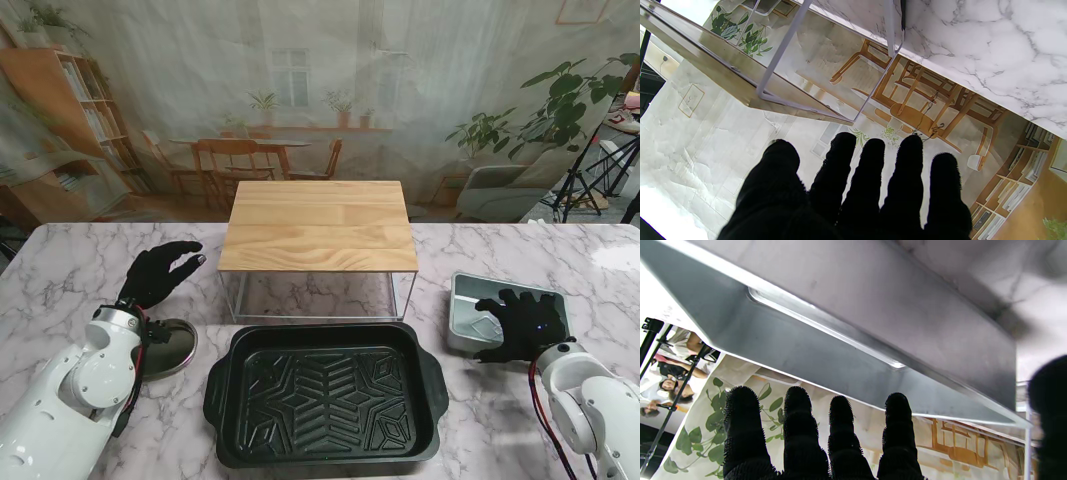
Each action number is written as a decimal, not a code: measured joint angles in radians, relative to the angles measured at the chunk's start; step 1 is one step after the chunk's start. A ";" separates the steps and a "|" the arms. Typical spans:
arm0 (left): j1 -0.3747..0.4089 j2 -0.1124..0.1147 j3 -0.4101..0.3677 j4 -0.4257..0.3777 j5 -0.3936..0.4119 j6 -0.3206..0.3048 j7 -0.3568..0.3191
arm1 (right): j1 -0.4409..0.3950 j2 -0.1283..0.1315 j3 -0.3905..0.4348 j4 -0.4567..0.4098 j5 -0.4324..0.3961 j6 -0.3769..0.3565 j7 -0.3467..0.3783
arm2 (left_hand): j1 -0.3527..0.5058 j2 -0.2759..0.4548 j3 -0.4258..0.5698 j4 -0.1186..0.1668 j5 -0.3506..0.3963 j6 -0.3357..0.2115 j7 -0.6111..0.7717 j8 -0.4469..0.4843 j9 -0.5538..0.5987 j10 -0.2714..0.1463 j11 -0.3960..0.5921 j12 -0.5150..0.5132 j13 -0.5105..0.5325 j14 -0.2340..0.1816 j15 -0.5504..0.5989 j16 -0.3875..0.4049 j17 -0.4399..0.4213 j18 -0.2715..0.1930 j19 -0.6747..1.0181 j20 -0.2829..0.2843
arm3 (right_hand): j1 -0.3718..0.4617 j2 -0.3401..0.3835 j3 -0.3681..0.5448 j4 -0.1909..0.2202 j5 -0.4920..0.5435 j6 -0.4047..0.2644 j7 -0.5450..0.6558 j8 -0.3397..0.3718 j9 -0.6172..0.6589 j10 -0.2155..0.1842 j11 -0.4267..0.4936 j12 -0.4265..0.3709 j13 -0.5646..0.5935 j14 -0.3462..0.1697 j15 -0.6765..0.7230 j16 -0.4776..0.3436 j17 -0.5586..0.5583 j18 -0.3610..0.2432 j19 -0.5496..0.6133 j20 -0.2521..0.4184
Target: Stack the baking trays onto the shelf
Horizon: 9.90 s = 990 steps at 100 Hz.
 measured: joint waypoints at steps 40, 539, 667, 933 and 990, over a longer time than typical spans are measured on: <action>-0.006 0.000 0.006 0.009 0.000 0.000 0.001 | 0.065 0.004 -0.084 0.076 0.051 0.077 0.036 | 0.000 0.000 0.000 0.000 0.000 0.000 0.000 0.000 0.000 0.000 0.000 0.000 0.000 0.000 0.000 0.000 0.000 0.000 0.000 0.000 | 0.259 -0.010 -0.107 0.020 0.029 -0.188 0.071 0.073 0.017 0.001 0.036 0.027 0.066 0.001 0.000 0.026 0.095 0.001 0.074 0.054; -0.025 -0.009 0.016 0.049 0.011 -0.023 0.062 | -0.323 -0.018 -0.099 -0.615 0.261 -0.366 0.160 | 0.000 0.001 0.000 0.000 -0.038 0.000 -0.007 -0.009 0.000 0.000 0.011 0.000 0.000 0.000 0.013 0.000 0.002 -0.013 0.000 0.000 | 0.671 -0.149 0.333 -0.338 0.830 0.173 0.276 0.133 0.776 -0.011 0.408 0.343 0.802 -0.083 0.624 0.233 0.826 -0.098 0.600 0.092; -0.026 -0.010 0.016 0.049 0.005 -0.026 0.063 | 0.078 0.010 -0.522 -0.332 0.421 -0.009 0.367 | 0.000 0.001 0.000 0.000 -0.038 0.000 -0.007 -0.015 -0.001 0.000 0.011 0.000 0.000 0.000 0.013 0.000 0.002 -0.023 0.000 0.000 | 0.675 0.056 0.214 -0.136 0.495 0.127 0.435 -0.131 0.659 0.016 0.253 0.190 0.774 -0.081 0.469 0.213 0.702 -0.101 0.497 0.045; 0.045 0.023 -0.142 -0.014 0.138 -0.005 -0.141 | -0.002 -0.096 -0.089 0.057 0.443 -0.013 -0.416 | -0.015 -0.016 -0.001 0.000 -0.183 -0.032 -0.086 -0.032 -0.187 -0.023 -0.116 -0.083 -0.074 -0.006 -0.058 -0.064 -0.001 -0.049 -0.067 -0.039 | 0.303 0.263 -0.003 0.031 0.364 0.097 0.106 0.009 0.244 -0.019 -0.014 -0.055 0.141 -0.053 0.109 0.021 -0.009 -0.098 0.129 0.171; 0.077 0.093 -0.126 0.079 0.356 0.010 -0.220 | -0.003 -0.099 -0.094 0.053 0.440 0.002 -0.423 | -0.076 -0.232 -0.007 0.000 -0.251 -0.064 -0.109 -0.054 -0.288 -0.106 -0.154 -0.106 -0.182 -0.079 -0.110 -0.075 -0.074 -0.156 -0.192 -0.058 | 0.303 0.263 -0.014 0.041 0.348 0.097 0.116 0.009 0.219 -0.019 -0.001 -0.055 0.118 -0.061 0.109 0.021 -0.009 -0.099 0.139 0.179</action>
